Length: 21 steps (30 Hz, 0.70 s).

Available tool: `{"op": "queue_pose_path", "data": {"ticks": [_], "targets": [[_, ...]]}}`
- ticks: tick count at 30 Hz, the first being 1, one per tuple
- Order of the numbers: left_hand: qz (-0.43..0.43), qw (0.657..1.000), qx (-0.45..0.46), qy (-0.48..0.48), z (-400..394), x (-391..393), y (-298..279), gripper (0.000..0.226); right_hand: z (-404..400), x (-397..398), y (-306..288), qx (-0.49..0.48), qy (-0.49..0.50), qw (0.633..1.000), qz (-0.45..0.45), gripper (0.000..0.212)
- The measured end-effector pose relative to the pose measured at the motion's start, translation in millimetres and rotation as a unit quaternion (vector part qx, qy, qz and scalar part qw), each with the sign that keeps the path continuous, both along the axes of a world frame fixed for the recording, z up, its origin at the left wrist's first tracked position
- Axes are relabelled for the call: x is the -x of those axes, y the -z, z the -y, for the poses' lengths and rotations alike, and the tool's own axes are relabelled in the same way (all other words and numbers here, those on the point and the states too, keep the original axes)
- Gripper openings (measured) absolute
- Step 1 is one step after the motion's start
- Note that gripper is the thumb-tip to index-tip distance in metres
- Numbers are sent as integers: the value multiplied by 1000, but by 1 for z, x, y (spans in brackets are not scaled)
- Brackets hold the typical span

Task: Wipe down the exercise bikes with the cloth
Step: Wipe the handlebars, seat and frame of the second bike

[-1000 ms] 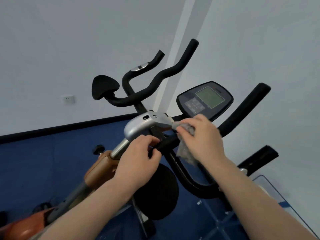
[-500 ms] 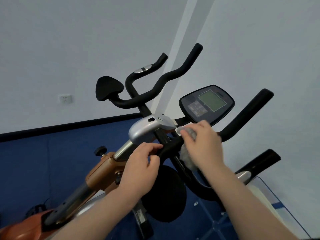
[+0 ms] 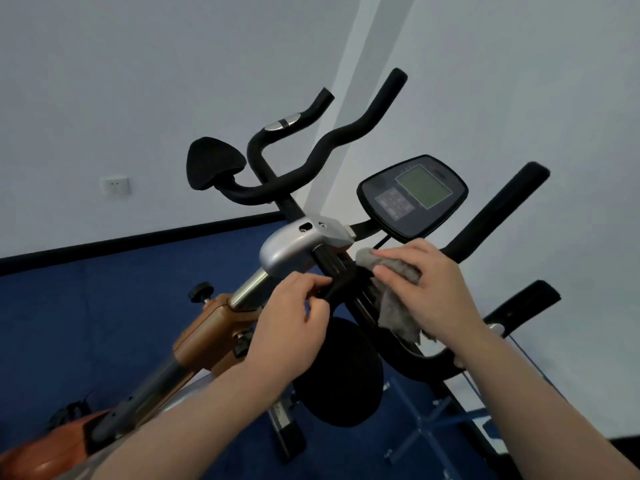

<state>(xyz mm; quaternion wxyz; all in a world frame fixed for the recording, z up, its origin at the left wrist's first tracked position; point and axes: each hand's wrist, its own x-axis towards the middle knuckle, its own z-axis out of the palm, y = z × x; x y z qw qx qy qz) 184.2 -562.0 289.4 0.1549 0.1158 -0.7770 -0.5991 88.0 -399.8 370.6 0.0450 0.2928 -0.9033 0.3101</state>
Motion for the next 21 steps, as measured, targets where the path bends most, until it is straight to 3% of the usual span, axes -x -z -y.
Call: {"op": "queue_pose_path", "data": {"ticks": [6,10,12,14,18,21], "targets": [[-24,1000,-8,-7,-4,0,2,32,-19,-38,22,-58,-30,995,71,22],[-40,999,-1,6,-4,0,2,32,-44,-50,8,-198,-70,976,63,16],[-49,999,-1,-2,-6,1,2,34,-53,-55,4,-223,-78,968,82,12],[-56,998,-7,-17,-9,2,3,35,-46,-50,7,-196,-59,975,84,11],[-60,997,-2,-45,-12,0,3,35,1,-37,24,-47,19,996,68,22],[-52,996,1,-67,-13,0,6,33,10,-38,32,-64,69,995,20,26]]}}
